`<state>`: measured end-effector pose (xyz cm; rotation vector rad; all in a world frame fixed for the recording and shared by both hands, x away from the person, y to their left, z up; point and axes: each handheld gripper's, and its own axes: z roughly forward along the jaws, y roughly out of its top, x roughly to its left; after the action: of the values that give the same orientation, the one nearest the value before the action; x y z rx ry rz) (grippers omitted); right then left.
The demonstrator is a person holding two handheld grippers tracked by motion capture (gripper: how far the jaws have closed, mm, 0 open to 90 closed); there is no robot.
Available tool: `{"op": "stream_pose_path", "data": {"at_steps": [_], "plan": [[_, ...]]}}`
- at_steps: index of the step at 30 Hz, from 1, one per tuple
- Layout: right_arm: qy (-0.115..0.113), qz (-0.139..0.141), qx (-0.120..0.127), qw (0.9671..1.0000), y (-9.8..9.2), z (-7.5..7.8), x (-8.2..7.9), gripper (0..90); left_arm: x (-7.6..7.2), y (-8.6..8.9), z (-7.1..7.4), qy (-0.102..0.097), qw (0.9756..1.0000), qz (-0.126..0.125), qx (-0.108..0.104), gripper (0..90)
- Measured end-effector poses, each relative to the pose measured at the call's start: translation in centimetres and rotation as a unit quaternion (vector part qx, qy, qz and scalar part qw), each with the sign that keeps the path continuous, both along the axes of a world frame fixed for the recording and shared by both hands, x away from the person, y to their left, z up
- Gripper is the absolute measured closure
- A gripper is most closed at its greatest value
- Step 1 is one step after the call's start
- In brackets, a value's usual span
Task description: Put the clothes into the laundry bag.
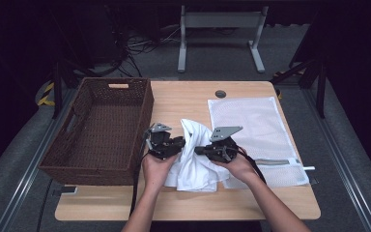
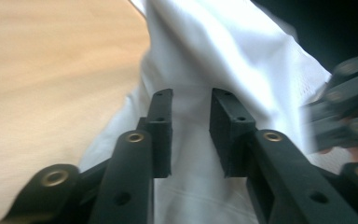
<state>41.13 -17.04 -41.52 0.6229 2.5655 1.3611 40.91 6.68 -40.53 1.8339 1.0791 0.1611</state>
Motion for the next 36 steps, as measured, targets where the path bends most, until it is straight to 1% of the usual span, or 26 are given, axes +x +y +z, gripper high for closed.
{"op": "stream_pose_path", "data": {"at_steps": [2,3,4,6,7,9,11,13,14,16,17,18,19,20,21,22,23,24,26,27,28,29,31,32,34,36], "plan": [[0.002,0.000,0.003,1.0000,0.6,-0.2,0.3,90.0,-0.9,0.6,2.2,-0.025,0.9993,0.009,0.024,66.6],[0.002,-0.001,0.002,1.0000,0.8,-0.3,0.4,90.0,-0.9,0.6,2.2,-0.025,0.9993,0.009,0.024,66.6],[0.003,0.000,0.003,1.0000,1.2,-0.5,0.6,90.0,-1.3,0.9,2.9,-0.036,0.9987,0.013,0.033,66.6],[0.005,0.000,0.004,1.0000,1.5,-0.6,0.7,90.0,-1.8,1.4,3.8,-0.047,0.9976,0.015,0.048,66.6],[0.008,0.005,-0.002,1.0000,2.7,-1.1,1.1,90.0,-2.1,2.2,4.5,-0.054,0.9968,0.014,0.056,68.0],[0.007,0.009,-0.008,0.9999,3.8,-1.5,1.5,90.0,-2.4,2.8,4.9,-0.056,0.9966,0.018,0.058,68.9],[0.012,0.012,-0.005,0.9998,5.2,-1.9,1.9,90.0,-2.6,3.4,5.2,-0.056,0.9962,0.020,0.063,69.3],[0.014,0.013,-0.004,0.9998,6.6,-2.3,2.2,90.0,-2.8,3.9,5.3,-0.057,0.9963,0.017,0.062,69.3],[0.017,0.015,-0.004,0.9997,7.6,-2.6,2.5,90.0,-2.8,4.1,5.3,-0.058,0.9961,0.016,0.065,69.3],[0.017,0.016,-0.004,0.9997,8.8,-2.8,2.8,90.0,-3.0,4.4,5.3,-0.058,0.9959,0.014,0.068,69.4],[0.017,0.016,-0.003,0.9997,9.1,-2.8,2.9,90.0,-3.0,4.6,5.2,-0.057,0.9959,0.010,0.070,69.7],[0.014,0.016,-0.002,0.9998,9.2,-2.5,2.8,89.9,-3.1,4.6,5.1,-0.052,0.9961,0.008,0.070,69.9],[0.011,0.016,-0.003,0.9998,9.0,-2.2,2.7,89.7,-3.1,4.6,5.1,-0.052,0.9961,0.008,0.070,69.9],[0.011,0.016,-0.003,0.9998,9.0,-2.2,2.7,89.7,-3.1,4.6,4.9,-0.053,0.9955,-0.002,0.079,69.9],[0.005,0.016,-0.007,0.9998,8.3,-1.7,2.4,87.4,-3.1,4.5,4.7,-0.047,0.9955,-0.010,0.082,70.2],[0.004,0.012,-0.009,0.9999,7.4,-1.2,2.1,86.4,-3.1,4.3,4.5,-0.045,0.9951,-0.018,0.086,71.9],[0.000,0.008,-0.015,0.9998,6.4,-0.8,1.9,86.4,-3.1,4.1,4.3,-0.041,0.9953,-0.024,0.085,73.4],[0.002,0.003,-0.019,0.9998,5.6,-0.6,1.7,86.4,-3.1,3.8,4.1,-0.039,0.9949,-0.038,0.085,76.0],[0.003,-0.014,-0.029,0.9995,3.0,-0.2,1.3,87.7,-3.0,2.9,3.5,-0.032,0.9930,-0.067,0.092,84.4],[0.002,-0.023,-0.036,0.9991,1.5,-0.1,1.0,89.2,-2.9,2.4,3.2,-0.028,0.9924,-0.076,0.093,89.4],[0.002,-0.032,-0.041,0.9986,0.4,-0.2,0.7,89.8,-2.8,1.7,2.8,-0.022,0.9912,-0.088,0.097,90.0],[0.002,-0.032,-0.041,0.9986,0.4,-0.2,0.7,89.8,-2.8,1.7,2.8,-0.022,0.9912,-0.088,0.097,90.0],[0.009,-0.052,-0.053,0.9972,-2.7,-0.5,0.0,89.9,-2.5,0.7,2.3,-0.019,0.9891,-0.104,0.102,90.0],[0.011,-0.059,-0.055,0.9967,-3.5,-0.6,-0.2,89.9,-2.4,0.0,2.0,-0.017,0.9881,-0.113,0.104,90.0],[0.016,-0.077,-0.060,0.9951,-5.8,-0.7,-0.8,89.9,-2.2,-1.2,1.5,-0.015,0.9860,-0.131,0.102,90.0],[0.014,-0.093,-0.070,0.9931,-7.7,-0.6,-1.3,89.9,-2.0,-2.3,1.0,-0.011,0.9839,-0.144,0.105,90.0]]}}
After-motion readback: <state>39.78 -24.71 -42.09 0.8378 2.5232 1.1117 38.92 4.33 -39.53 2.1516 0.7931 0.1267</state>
